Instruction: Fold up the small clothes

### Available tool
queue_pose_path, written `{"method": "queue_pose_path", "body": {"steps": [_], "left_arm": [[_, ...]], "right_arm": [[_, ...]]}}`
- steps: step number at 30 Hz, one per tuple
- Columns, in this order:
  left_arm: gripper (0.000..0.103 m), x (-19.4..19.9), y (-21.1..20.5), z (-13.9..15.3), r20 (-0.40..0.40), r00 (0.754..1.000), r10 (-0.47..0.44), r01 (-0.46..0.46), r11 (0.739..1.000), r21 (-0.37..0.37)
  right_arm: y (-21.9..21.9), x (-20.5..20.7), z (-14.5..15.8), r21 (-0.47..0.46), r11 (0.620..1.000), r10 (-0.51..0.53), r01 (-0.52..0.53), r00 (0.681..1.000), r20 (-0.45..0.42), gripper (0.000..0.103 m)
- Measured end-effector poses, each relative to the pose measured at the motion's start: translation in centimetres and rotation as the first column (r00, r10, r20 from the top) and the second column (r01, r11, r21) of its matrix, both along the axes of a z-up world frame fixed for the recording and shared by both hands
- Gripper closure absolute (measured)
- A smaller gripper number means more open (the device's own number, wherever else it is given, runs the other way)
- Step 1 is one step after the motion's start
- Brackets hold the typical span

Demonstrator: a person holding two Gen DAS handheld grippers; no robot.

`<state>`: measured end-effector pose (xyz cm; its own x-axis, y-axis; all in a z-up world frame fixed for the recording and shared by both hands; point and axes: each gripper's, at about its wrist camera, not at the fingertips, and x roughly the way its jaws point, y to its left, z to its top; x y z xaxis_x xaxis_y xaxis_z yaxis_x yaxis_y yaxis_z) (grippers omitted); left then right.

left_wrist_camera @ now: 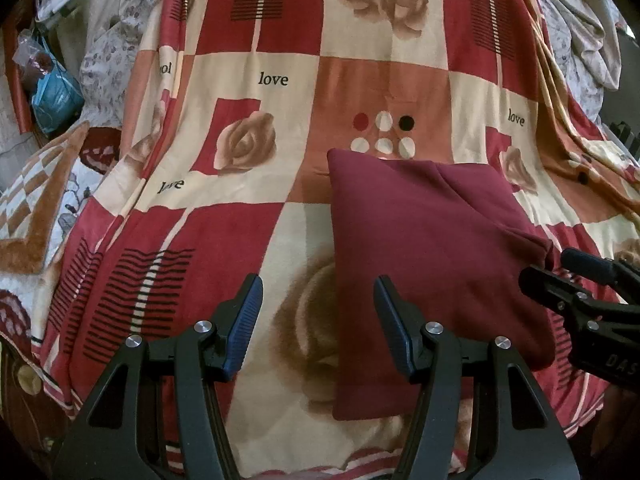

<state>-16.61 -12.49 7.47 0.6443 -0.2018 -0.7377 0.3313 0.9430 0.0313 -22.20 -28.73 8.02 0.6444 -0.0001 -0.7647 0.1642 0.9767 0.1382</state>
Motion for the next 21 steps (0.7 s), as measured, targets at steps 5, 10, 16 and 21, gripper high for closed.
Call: {"method": "queue_pose_path", "body": {"steps": [5, 10, 16, 21], "left_arm": [[0.045, 0.11, -0.08, -0.25, -0.007, 1.0, -0.003, 0.003, 1.0, 0.003], [0.045, 0.29, -0.13, -0.34, -0.009, 1.0, -0.002, 0.002, 1.0, 0.003], [0.045, 0.52, -0.16, -0.5, -0.014, 1.0, -0.003, 0.003, 1.0, 0.006], [0.045, 0.69, -0.27, -0.61, -0.019, 1.0, -0.003, 0.003, 1.0, 0.004]], "right_arm": [[-0.11, 0.16, -0.03, -0.002, 1.0, 0.0, 0.0, 1.0, -0.004, 0.029], [-0.26, 0.42, -0.15, 0.004, 1.0, -0.003, 0.003, 1.0, -0.013, 0.029], [-0.22, 0.46, -0.21, 0.003, 1.0, -0.003, 0.003, 1.0, -0.014, 0.029], [-0.21, 0.81, -0.29, 0.006, 1.0, -0.003, 0.003, 1.0, -0.022, 0.029]]}}
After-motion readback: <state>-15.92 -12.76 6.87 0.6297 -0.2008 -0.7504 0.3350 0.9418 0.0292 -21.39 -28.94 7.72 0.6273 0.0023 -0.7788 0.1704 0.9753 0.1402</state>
